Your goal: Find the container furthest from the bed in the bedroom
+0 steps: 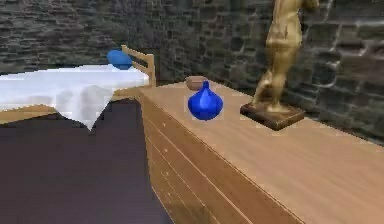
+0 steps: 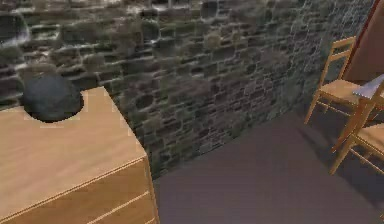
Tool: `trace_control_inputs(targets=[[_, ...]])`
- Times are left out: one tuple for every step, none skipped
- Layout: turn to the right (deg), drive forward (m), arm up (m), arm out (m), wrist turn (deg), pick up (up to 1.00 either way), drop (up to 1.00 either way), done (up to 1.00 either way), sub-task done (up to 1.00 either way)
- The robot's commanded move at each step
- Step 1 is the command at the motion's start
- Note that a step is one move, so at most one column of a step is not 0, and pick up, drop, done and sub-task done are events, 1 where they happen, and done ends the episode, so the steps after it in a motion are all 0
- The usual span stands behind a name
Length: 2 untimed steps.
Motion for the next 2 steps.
trace_control_inputs(targets=[[-45.0, 0.00, 0.00, 0.00, 0.0, 0.00, 0.00, 0.00, 0.00], [-45.0, 0.00, 0.00, 0.00, 0.0, 0.00, 0.00, 0.00, 0.00]])
